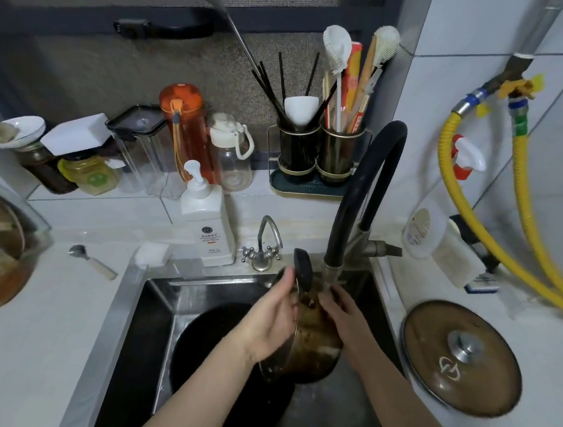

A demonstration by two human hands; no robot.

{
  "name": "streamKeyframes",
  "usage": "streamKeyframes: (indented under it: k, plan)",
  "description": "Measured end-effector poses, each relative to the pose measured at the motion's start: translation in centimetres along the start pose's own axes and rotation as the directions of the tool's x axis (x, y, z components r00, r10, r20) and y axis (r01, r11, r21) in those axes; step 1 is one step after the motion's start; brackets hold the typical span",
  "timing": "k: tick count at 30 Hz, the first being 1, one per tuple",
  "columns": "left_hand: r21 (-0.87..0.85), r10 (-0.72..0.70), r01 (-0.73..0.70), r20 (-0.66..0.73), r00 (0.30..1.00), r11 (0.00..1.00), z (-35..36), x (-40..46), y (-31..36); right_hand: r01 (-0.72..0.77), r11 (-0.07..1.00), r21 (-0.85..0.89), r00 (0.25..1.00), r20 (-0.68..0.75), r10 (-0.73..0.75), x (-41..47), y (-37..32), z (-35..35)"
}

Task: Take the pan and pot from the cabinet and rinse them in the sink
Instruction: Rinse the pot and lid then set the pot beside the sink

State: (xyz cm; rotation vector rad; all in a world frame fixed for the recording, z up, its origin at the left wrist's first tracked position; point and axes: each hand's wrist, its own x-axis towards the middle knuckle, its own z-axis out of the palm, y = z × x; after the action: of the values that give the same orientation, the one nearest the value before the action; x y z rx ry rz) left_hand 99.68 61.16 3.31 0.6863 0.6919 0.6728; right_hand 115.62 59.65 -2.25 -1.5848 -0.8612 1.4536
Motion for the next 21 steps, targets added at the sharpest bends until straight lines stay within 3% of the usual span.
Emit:
streamKeyframes:
  k: [6, 9, 15, 19, 21]
  plan:
    - [0.315, -0.076, 0.183, -0.323, 0.943, 0.931, -0.4, 1.0, 0.2, 0.012, 0.998, -0.066, 0.999, -0.035, -0.014, -2.7, 2.4, 1.1]
    - [0.310, -0.080, 0.212, -0.389, 0.918, 0.927, -1.0, 1.0, -0.3, 0.042, 0.991, -0.131, 0.995, -0.084, -0.053, -3.0, 2.7, 1.4]
    - [0.267, -0.221, 0.283, -0.239, 0.946, 0.921, -0.9, 0.4, -0.5, 0.193, 0.922, -0.335, 0.978, -0.010, -0.208, -2.1, 0.1, 1.2]
    - [-0.009, -0.202, 0.204, -0.156, 0.967, 0.979, -0.5, -0.6, -1.8, 0.166, 0.864, -0.475, 0.976, -0.048, -0.214, -1.4, 0.4, 0.8]
    - [-0.050, -0.176, 0.170, -0.154, 0.972, 0.984, -0.5, -0.6, -2.0, 0.185, 0.861, -0.473, 0.966, -0.074, -0.248, -2.4, 0.8, 0.6]
